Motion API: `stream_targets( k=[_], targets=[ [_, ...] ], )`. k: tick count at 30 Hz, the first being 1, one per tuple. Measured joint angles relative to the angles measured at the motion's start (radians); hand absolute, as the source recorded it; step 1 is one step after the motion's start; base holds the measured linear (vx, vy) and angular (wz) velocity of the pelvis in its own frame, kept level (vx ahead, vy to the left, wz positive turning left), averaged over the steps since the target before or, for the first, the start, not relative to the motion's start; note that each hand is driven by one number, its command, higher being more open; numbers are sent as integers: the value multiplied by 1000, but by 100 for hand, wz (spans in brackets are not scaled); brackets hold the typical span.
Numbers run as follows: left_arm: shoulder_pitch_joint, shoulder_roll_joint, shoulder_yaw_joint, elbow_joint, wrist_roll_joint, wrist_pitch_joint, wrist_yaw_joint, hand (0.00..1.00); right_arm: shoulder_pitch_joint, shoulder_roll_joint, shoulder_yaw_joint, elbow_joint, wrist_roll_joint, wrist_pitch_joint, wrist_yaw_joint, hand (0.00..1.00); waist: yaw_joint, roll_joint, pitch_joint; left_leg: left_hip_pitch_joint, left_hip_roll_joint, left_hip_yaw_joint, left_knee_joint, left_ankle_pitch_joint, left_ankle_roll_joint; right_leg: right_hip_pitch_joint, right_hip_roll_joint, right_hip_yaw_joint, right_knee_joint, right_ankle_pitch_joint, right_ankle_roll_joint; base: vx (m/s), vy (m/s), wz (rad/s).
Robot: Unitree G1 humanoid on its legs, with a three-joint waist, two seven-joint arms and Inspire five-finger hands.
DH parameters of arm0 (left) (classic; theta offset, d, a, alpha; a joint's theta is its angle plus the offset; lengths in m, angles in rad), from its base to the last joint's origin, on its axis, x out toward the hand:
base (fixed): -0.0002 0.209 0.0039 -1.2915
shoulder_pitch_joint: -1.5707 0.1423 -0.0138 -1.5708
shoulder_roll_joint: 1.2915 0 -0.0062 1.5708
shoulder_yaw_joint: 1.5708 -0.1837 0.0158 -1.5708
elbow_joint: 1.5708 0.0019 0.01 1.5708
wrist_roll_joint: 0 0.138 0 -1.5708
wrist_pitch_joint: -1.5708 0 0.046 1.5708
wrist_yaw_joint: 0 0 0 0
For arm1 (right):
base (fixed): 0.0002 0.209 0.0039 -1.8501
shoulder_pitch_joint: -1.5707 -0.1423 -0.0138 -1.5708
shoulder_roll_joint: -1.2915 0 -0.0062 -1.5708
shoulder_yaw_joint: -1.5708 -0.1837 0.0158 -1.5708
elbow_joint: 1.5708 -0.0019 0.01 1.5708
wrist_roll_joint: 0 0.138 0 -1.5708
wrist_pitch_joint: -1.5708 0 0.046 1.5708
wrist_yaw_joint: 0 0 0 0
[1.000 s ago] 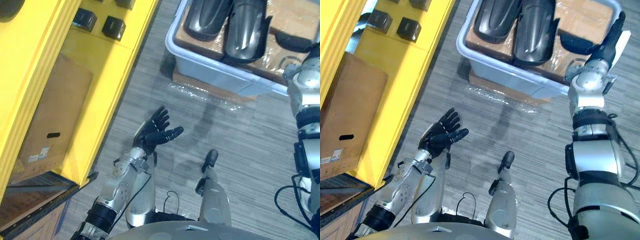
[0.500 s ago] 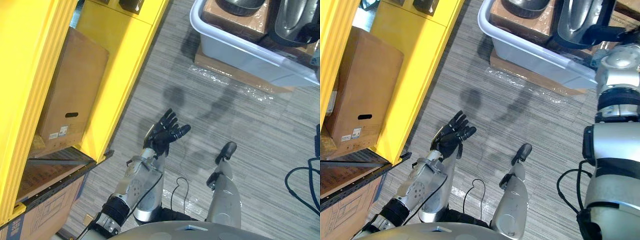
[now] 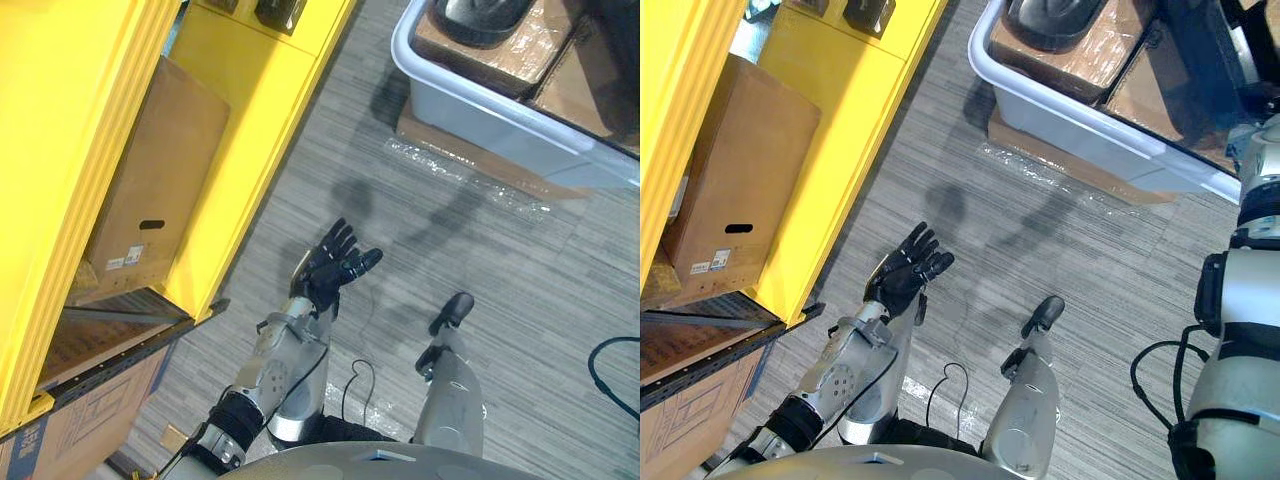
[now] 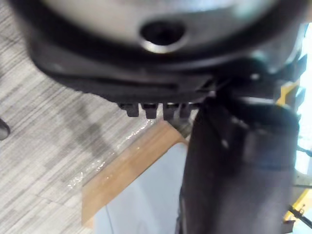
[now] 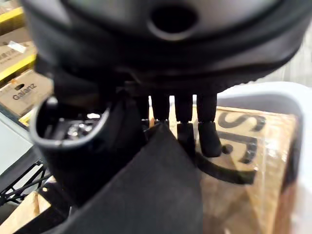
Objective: Walk over and take three plastic housings, then place them on the shelf
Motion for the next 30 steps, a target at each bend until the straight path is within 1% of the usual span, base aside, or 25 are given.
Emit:
stream_targets(
  k=[2,3,5,6,9,12,13,14,15,17,18,19,20,21,22,24,25,26,27,29,30],
  targets=[
    [4,0,14,-13,0,0,-1,100,1,5,-5,4,0,18,2,0,-2,0,0,13,3,0,-2,0,-1,11,3,0,1,-2,-3,0,0,0],
    [14,1,23,-29,-2,2,-1,100,7,14,-9,8,-7,39,7,0,-8,0,0,29,4,0,-5,1,-1,27,5,-1,1,-3,-5,0,0,0],
    [43,3,35,-58,-2,2,-1,100,26,43,-26,10,-22,59,8,0,-24,-1,1,59,4,3,-16,1,-2,51,4,-2,1,-5,-7,0,0,0],
    [51,7,38,-66,-2,2,-1,100,36,48,-30,12,-24,62,12,0,-25,-1,1,69,5,5,-18,1,-2,58,4,-1,1,-6,-9,-8,-12,-6],
    [90,27,59,-108,-1,6,-2,100,53,75,-37,29,-32,69,28,0,-48,-3,2,106,12,10,-39,9,-8,84,9,-2,1,-9,-12,-11,-19,-3],
    [116,44,75,-144,0,24,-3,100,75,78,-39,28,-61,42,20,0,-61,-13,5,155,26,15,-77,22,-17,113,21,0,-4,-11,-17,-11,-52,-5],
    [132,58,84,-166,2,26,-3,100,79,89,-39,20,-80,16,-7,0,-73,-24,4,181,31,20,-105,37,-21,125,24,1,-6,-13,-20,4,-66,-13],
    [156,67,101,-195,5,28,-4,100,93,108,-38,-25,-93,-11,-41,0,-83,-41,7,214,39,31,-134,49,-26,138,30,8,-10,-15,-22,13,-88,-16],
    [170,72,109,-213,5,28,-5,100,121,113,-38,-83,-117,-31,-63,0,-89,-51,5,236,44,37,-155,57,-29,150,35,11,-18,-15,-23,17,-90,-18],
    [194,82,119,-265,10,33,-5,100,162,115,-38,-199,-164,-68,-110,0,-102,-67,6,278,54,49,-198,74,-35,169,42,15,-26,-15,-24,19,-69,-14],
    [200,85,126,-295,41,44,6,100,187,116,-40,-260,-209,-98,-141,0,-106,-76,4,311,57,58,-233,88,-38,185,47,17,-39,-14,-25,24,-58,-11],
    [200,86,126,-309,65,49,23,100,207,116,-44,-300,-245,-123,-166,0,-113,-80,3,334,59,60,-259,99,-39,199,49,17,-43,-14,-25,25,-56,-5],
    [199,86,129,-316,82,53,32,100,220,120,-51,-327,-262,-134,-178,0,-118,-83,1,349,60,62,-275,104,-39,210,51,16,-50,-14,-25,20,-53,-3],
    [199,87,146,-333,84,71,45,100,253,150,-73,-386,-299,-160,-205,0,-131,-101,-12,377,63,71,-308,114,-43,227,55,15,-69,-14,-25,37,-49,-7],
    [200,93,152,-335,84,87,54,100,292,178,-85,-428,-325,-177,-224,0,-135,-118,-36,388,66,78,-330,119,-45,229,60,16,-80,-13,-25,51,-48,-13],
    [182,108,154,-333,83,170,70,100,396,252,-107,-509,-392,-213,-252,0,-155,-164,-103,424,74,92,-387,136,-51,245,70,17,-106,-13,-25,119,-47,-11],
    [173,111,154,-333,83,193,70,100,414,271,-107,-522,-405,-220,-255,0,-159,-175,-115,437,77,99,-400,138,-51,249,72,21,-108,-13,-24,146,-38,-16],
    [146,112,149,-327,82,233,70,100,442,296,-107,-548,-434,-231,-258,0,-160,-187,-134,457,78,114,-415,139,-52,253,72,30,-109,-13,-24,91,-15,-19],
    [129,110,148,-323,78,253,69,100,452,307,-107,-563,-445,-233,-258,0,-161,-192,-140,468,78,120,-421,139,-51,257,72,31,-109,-13,-24,93,-12,-20],
    [37,99,132,-286,22,332,64,100,485,335,-106,-607,-487,-261,-258,0,-166,-198,-147,502,77,140,-429,140,-51,279,70,33,-110,-13,-24,54,-8,-15],
    [14,94,128,-265,2,343,64,100,491,346,-106,-616,-502,-268,-258,0,-169,-198,-154,510,77,145,-437,140,-51,280,70,35,-110,-13,-24,27,-3,-15]
  ],
)
